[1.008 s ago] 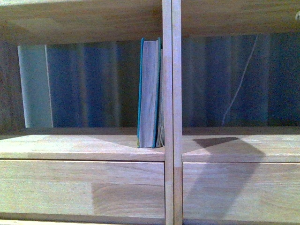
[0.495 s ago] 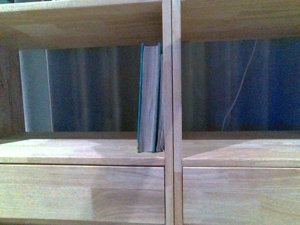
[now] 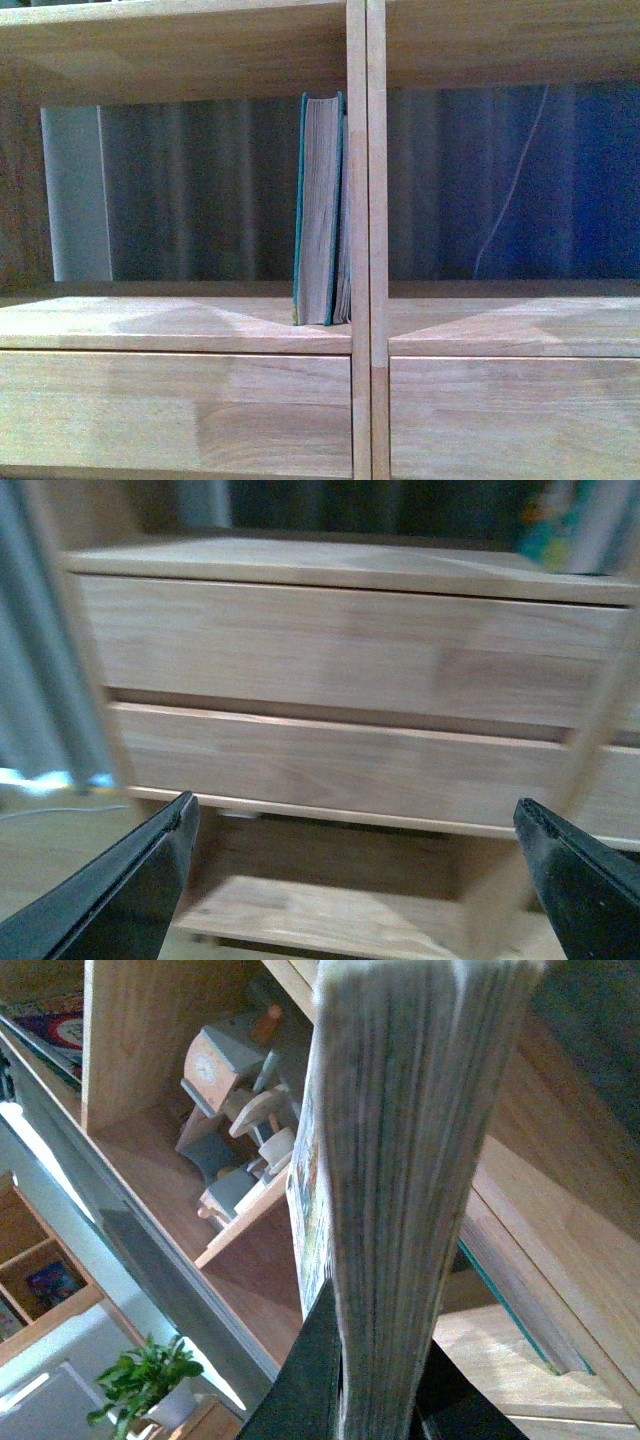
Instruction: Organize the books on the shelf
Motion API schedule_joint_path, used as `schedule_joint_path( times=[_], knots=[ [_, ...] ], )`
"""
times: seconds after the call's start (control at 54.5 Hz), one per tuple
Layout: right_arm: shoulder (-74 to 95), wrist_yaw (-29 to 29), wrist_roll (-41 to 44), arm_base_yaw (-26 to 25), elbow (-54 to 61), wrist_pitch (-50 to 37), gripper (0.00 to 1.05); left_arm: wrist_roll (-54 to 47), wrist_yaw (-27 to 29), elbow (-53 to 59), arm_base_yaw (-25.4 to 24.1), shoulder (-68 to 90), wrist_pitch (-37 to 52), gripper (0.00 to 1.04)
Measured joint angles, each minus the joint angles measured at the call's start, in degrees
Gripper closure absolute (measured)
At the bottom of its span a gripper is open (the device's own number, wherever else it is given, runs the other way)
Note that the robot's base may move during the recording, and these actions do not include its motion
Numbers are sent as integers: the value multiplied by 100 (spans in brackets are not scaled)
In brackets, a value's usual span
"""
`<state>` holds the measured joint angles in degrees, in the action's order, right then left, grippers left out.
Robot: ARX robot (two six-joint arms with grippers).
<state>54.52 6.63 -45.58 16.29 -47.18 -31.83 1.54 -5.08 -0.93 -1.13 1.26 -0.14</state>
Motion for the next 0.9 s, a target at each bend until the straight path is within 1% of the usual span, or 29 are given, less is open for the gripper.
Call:
schedule_joint_path(
  times=[0.018, 0.037, 0.092, 0.11, 0.147, 0.183, 0.202, 0.238, 0.348, 0.55, 0.697, 0.77, 0.825, 0.898],
  knots=[
    [0, 0, 2, 0, 0, 0, 97, 59, -256, -13, -79, 57, 9, 7],
    [0, -4, 9, 0, 0, 0, 97, 151, -721, -44, -251, 229, 85, 7],
    [0, -17, 20, -2, 0, 0, 97, 448, -1871, -192, -601, 931, 476, 7],
    [0, -20, 20, -4, 0, 0, 97, 490, -1958, -212, -621, 1005, 522, 7],
    [0, 11, 20, -11, 9, 0, 97, 621, -2586, -372, -704, 1541, 855, 7],
    [0, 22, 20, -31, 17, 0, 97, 688, -2924, -487, -745, 1853, 1062, 7],
    [0, 24, 17, -48, 26, 0, 97, 688, -2970, -507, -748, 1904, 1095, 7],
    [0, 24, 17, -83, 46, -4, 97, 758, -3241, -649, -791, 2232, 1298, 7],
    [9, 24, 7, -214, 120, -11, 97, 892, -3571, -942, -1034, 2782, 1541, 7],
    [33, 87, -37, -433, 264, -39, 97, 1134, -4332, -1390, -1554, 3145, 1589, 7],
    [81, 90, -114, -540, 286, -61, 97, 1416, -4999, -1985, -1858, 3414, 1569, 7],
    [98, 87, -120, -566, 291, -63, 97, 1606, -5268, -2304, -1891, 3563, 1672, 7],
    [111, 83, -122, -568, 291, -63, 97, 1878, -5486, -2682, -1858, 3797, 1993, 7],
    [127, 81, -122, -544, 291, -63, 97, 2201, -5515, -2990, -1753, 4046, 2332, 7]
  ],
)
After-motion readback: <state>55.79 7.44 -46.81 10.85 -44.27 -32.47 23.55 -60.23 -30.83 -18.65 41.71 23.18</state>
